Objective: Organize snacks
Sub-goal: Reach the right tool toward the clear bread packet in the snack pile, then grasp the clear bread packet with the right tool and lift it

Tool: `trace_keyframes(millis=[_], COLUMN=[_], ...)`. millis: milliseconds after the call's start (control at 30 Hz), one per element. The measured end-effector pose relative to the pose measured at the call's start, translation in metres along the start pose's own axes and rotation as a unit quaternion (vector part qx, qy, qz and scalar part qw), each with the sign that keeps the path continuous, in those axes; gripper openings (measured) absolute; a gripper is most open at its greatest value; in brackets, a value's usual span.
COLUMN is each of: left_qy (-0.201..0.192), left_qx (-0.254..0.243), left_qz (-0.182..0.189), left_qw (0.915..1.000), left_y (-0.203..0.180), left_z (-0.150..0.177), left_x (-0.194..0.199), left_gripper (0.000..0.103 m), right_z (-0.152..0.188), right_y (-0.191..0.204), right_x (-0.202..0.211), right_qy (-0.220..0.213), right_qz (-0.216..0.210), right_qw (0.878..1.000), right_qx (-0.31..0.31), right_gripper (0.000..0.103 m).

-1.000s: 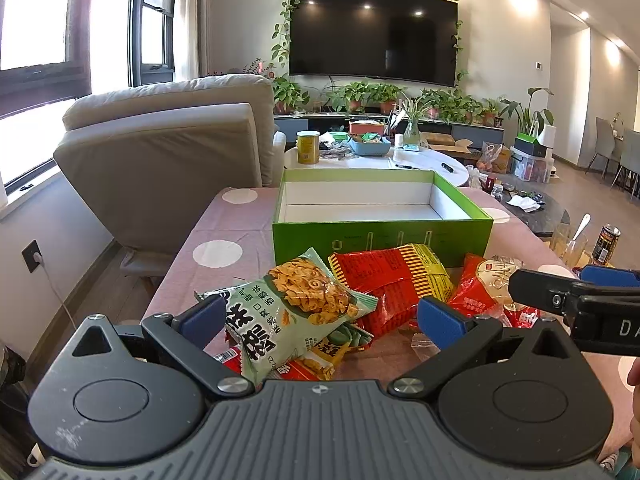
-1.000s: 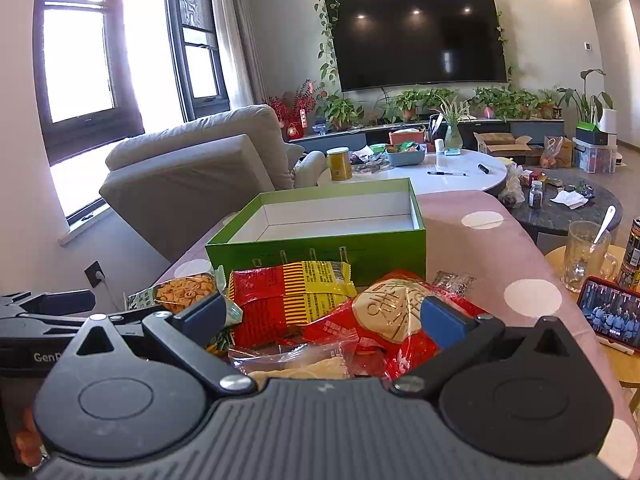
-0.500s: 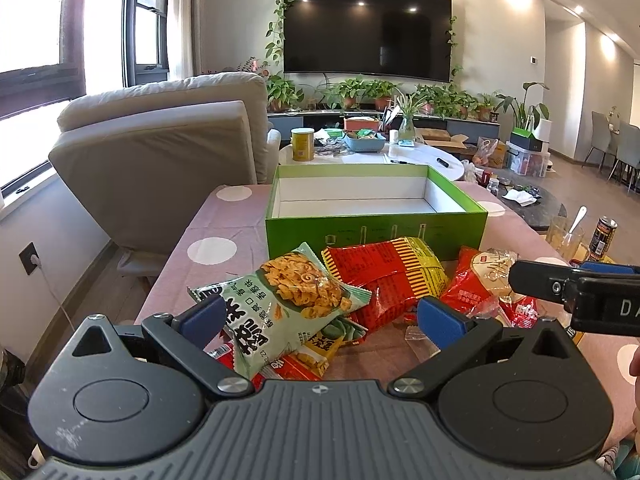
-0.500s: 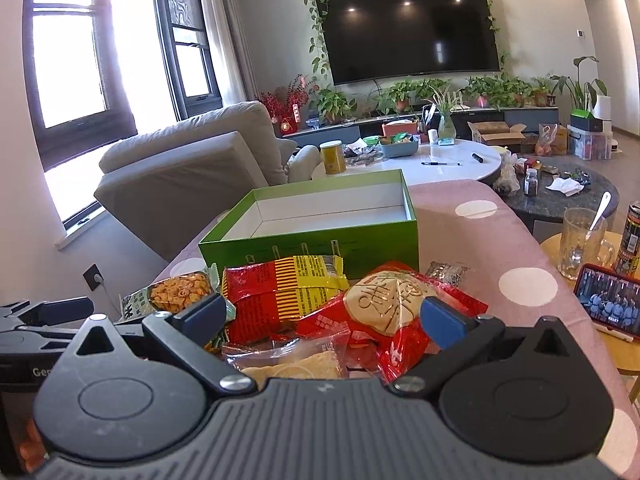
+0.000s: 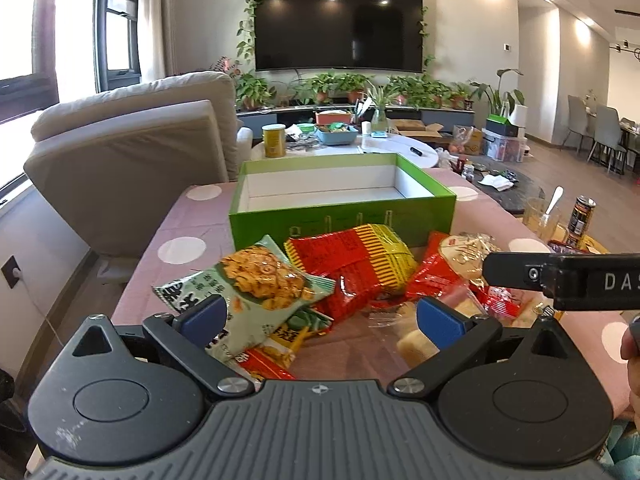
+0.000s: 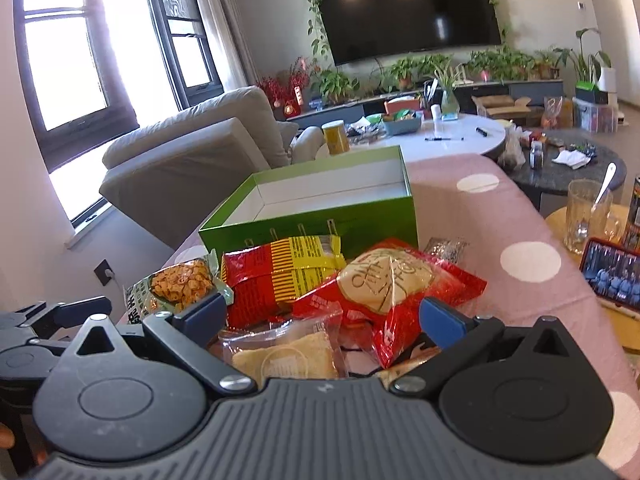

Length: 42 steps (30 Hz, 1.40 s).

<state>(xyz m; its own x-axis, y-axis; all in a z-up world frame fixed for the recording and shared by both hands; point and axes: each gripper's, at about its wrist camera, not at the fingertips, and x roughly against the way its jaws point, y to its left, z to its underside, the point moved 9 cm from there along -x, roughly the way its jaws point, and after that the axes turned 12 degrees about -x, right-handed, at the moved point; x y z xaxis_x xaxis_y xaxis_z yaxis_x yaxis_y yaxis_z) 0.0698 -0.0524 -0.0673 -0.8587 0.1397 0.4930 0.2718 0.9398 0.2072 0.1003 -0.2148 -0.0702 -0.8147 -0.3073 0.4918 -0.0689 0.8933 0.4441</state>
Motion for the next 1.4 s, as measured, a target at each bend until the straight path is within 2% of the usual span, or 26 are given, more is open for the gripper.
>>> trace_keyframes(millis=[133, 267, 567, 733, 900, 1133, 1400], left_qy=[0.014, 0.027, 0.052, 0.080, 0.085, 0.060, 0.008], left_qx=[0.003, 0.004, -0.024, -0.019, -0.004, -0.024, -0.041], left_qz=[0.031, 0.074, 0.140, 0.158, 0.184, 0.157, 0.127], left_qw=[0.9994, 0.9969, 0.9884, 0.9840, 0.9791, 0.9855, 0.9911], left_y=[-0.011, -0.027, -0.061, -0.069, -0.074, -0.072, -0.057], left_z=[0.003, 0.008, 0.017, 0.027, 0.032, 0.019, -0.020], left_x=[-0.004, -0.009, -0.015, -0.024, -0.028, -0.021, -0.005], left_gripper=[0.095, 0.082, 0.060, 0.059, 0.055, 0.054, 0.055], right_z=[0.002, 0.009, 0.029, 0.036, 0.044, 0.037, 0.006], right_y=[-0.002, -0.006, -0.012, -0.017, -0.014, -0.004, 0.017], right_x=[0.000, -0.002, -0.015, -0.020, -0.024, -0.021, -0.012], right_qy=[0.011, 0.046, 0.108, 0.132, 0.142, 0.135, 0.094], right_qz=[-0.002, -0.009, -0.026, -0.027, -0.029, -0.029, -0.052], right_qw=[1.000, 0.999, 0.994, 0.991, 0.989, 0.990, 0.994], right_qx=[0.017, 0.023, -0.008, -0.028, -0.023, -0.013, -0.004], right_gripper=[0.065, 0.064, 0.064, 0.064, 0.064, 0.050, 0.049])
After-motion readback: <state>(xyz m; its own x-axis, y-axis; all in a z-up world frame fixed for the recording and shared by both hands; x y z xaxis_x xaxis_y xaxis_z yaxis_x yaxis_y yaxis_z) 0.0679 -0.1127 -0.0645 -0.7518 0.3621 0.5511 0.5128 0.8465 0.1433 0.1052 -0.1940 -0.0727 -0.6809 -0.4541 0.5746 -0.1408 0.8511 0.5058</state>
